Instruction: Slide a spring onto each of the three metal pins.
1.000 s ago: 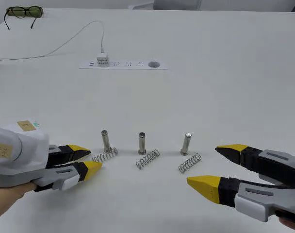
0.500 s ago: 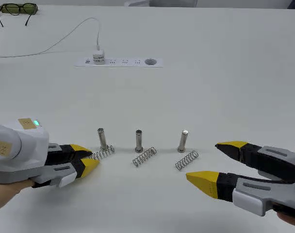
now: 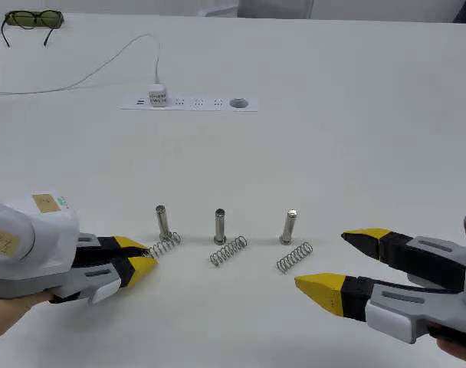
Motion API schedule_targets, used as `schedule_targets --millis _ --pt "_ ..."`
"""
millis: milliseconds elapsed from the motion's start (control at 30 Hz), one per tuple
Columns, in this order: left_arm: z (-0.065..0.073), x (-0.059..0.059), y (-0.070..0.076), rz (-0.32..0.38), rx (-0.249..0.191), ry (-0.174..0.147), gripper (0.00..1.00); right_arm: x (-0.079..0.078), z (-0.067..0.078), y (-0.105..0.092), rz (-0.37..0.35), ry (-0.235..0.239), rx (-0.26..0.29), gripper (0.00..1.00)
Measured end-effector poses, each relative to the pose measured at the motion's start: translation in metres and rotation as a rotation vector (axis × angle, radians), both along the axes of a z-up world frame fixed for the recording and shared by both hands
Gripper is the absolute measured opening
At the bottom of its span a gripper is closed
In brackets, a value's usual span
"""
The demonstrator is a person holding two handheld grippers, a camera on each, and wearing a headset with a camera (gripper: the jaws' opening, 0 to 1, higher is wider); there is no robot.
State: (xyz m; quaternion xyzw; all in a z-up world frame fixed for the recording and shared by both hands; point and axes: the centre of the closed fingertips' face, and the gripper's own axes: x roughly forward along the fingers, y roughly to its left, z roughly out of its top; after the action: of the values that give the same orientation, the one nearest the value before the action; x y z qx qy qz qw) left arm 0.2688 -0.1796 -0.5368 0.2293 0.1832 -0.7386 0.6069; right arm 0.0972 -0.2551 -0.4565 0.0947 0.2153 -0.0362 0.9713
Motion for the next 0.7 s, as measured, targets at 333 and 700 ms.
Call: schedule_targets --millis 333,700 --pt "0.035 -0.016 0.006 0.032 -0.097 0.064 0.10 0.010 0.015 0.009 0.006 -0.063 0.048 0.55" --pt "0.088 -0.040 0.007 0.044 -0.245 0.124 0.10 0.036 0.044 0.018 0.044 -0.152 0.105 0.47"
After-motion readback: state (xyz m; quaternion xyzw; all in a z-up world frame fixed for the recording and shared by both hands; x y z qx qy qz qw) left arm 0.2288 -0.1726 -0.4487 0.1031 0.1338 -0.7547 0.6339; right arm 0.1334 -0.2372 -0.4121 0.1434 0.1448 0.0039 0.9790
